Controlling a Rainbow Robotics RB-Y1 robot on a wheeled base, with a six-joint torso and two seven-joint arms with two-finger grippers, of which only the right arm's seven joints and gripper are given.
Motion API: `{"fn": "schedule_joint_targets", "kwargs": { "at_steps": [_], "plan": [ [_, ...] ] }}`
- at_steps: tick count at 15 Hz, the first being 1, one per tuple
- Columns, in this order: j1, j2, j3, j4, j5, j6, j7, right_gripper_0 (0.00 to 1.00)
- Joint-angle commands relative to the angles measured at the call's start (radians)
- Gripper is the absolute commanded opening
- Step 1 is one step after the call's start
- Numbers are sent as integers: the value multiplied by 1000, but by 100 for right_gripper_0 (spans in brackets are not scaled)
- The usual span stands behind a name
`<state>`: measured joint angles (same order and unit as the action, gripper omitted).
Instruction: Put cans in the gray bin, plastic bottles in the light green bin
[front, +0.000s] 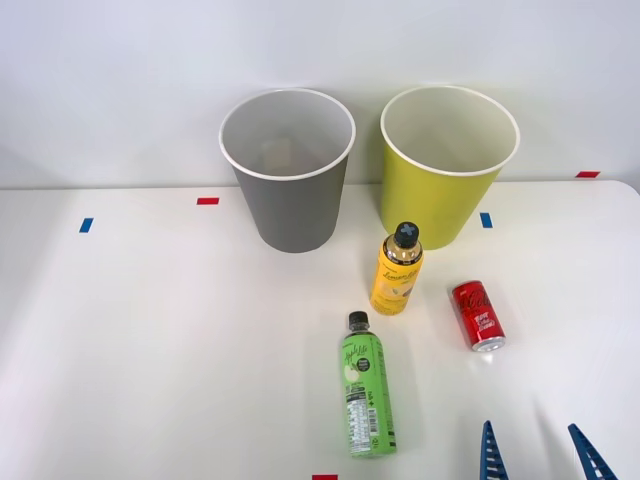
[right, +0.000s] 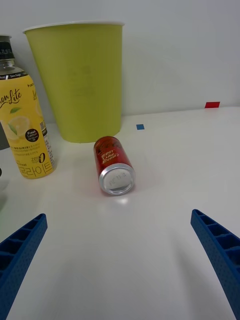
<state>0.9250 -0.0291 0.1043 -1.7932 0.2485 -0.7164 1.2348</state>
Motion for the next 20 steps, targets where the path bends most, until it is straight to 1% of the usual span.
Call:
{"fn": "schedule_joint_targets", "kwargs": {
  "at_steps": [1, 20],
  "plan": [
    [0, 0, 0, 0, 0, 0, 0, 100],
    [0, 0, 0, 0, 0, 0, 0, 100]
  ]
}}
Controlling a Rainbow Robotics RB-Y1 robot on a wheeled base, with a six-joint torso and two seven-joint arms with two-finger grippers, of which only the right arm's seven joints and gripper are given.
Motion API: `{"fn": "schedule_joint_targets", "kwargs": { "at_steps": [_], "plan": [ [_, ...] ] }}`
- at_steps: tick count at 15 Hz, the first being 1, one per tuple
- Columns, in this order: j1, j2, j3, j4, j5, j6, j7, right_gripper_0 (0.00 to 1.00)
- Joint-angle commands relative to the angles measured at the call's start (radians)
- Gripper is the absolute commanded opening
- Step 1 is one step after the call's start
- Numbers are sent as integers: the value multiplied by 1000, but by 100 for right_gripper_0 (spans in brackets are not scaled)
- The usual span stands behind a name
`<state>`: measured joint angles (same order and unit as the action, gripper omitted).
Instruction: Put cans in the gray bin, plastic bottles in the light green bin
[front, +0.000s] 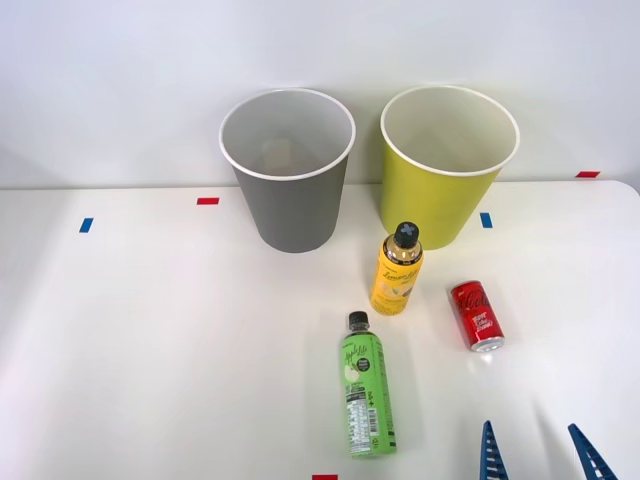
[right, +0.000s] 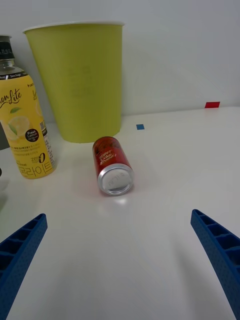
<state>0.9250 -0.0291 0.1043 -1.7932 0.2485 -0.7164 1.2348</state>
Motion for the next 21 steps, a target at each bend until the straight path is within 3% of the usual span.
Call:
{"fn": "schedule_joint_targets", "kwargs": {
  "at_steps": [1, 21],
  "plan": [
    [0, 0, 0, 0, 0, 0, 0, 100],
    [0, 0, 0, 0, 0, 0, 0, 100]
  ]
}}
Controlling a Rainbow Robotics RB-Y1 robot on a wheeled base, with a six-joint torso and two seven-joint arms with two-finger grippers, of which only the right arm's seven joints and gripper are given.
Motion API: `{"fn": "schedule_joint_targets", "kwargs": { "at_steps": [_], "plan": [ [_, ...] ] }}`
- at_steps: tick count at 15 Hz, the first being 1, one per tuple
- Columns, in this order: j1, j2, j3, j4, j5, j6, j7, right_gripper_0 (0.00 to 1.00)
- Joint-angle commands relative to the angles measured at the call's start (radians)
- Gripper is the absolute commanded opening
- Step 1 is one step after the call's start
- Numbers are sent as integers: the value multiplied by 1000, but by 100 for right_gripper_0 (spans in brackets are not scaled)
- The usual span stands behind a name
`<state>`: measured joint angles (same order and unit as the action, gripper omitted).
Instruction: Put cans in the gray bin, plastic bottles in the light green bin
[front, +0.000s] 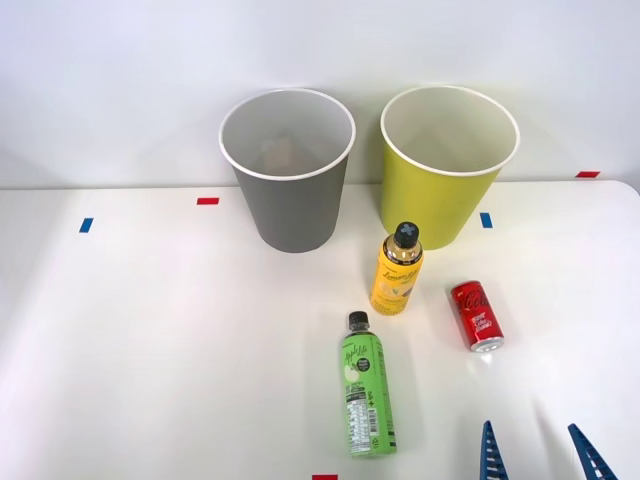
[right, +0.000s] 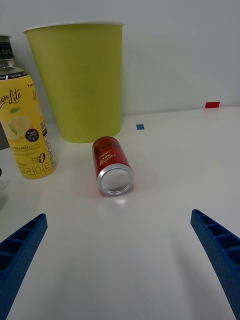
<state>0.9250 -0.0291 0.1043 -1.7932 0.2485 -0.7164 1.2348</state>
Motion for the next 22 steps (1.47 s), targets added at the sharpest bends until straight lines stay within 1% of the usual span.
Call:
{"fn": "schedule_joint_targets", "kwargs": {
  "at_steps": [1, 6, 7, 8, 11, 13, 16, 19, 20, 22],
  "plan": [
    [0, 0, 0, 0, 0, 0, 0, 100],
    [0, 0, 0, 0, 0, 0, 0, 100],
    [-17, 8, 2, 46, -6, 15, 0, 100],
    [-21, 8, 3, 52, -20, 11, 2, 100],
    [-23, -6, 8, 9, -32, 6, 15, 100],
    [-21, -21, 11, -32, -31, 49, 15, 100],
    [-20, -51, 21, -147, -20, 204, 15, 100],
    [-17, -91, 34, -295, -11, 428, 9, 100],
    [-18, -109, 41, -351, -12, 528, 5, 100],
    [-21, -164, 63, -535, -23, 861, 6, 100]
  ]
}}
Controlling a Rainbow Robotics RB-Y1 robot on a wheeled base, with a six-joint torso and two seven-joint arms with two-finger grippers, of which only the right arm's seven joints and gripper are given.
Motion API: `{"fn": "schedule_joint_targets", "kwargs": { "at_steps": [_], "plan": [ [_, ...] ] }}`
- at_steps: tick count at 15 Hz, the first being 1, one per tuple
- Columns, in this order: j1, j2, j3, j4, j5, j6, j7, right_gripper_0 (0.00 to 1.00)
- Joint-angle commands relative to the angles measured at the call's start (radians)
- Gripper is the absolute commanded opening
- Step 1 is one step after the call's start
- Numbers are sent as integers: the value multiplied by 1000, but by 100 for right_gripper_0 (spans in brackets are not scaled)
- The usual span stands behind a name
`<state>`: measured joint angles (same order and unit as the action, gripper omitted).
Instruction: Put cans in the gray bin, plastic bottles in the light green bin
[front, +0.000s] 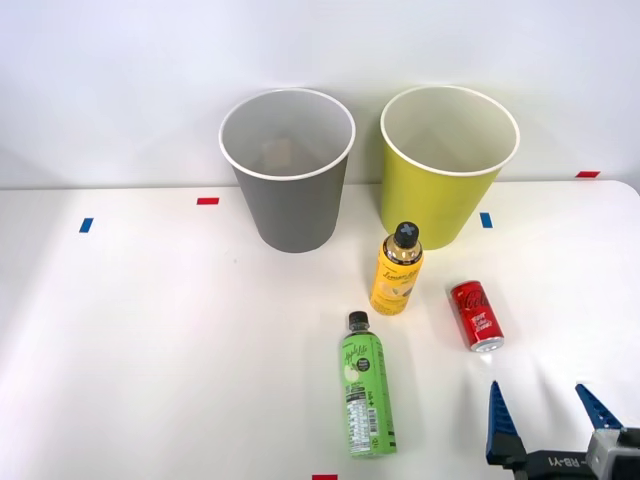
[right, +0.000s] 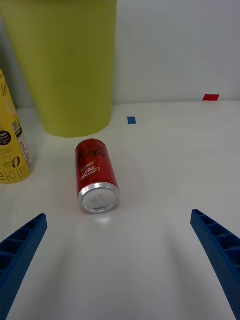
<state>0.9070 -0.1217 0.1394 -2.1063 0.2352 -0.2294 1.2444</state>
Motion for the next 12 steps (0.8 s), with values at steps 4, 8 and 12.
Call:
{"fn": "schedule_joint_targets", "kwargs": {
  "at_steps": [4, 8, 12],
  "plan": [
    [-48, -174, 71, -512, -60, 972, 3, 100],
    [-220, -254, 42, -512, -188, 1191, 10, 100],
    [-441, -305, -9, -512, -358, 1478, 27, 100]
  ]
}}
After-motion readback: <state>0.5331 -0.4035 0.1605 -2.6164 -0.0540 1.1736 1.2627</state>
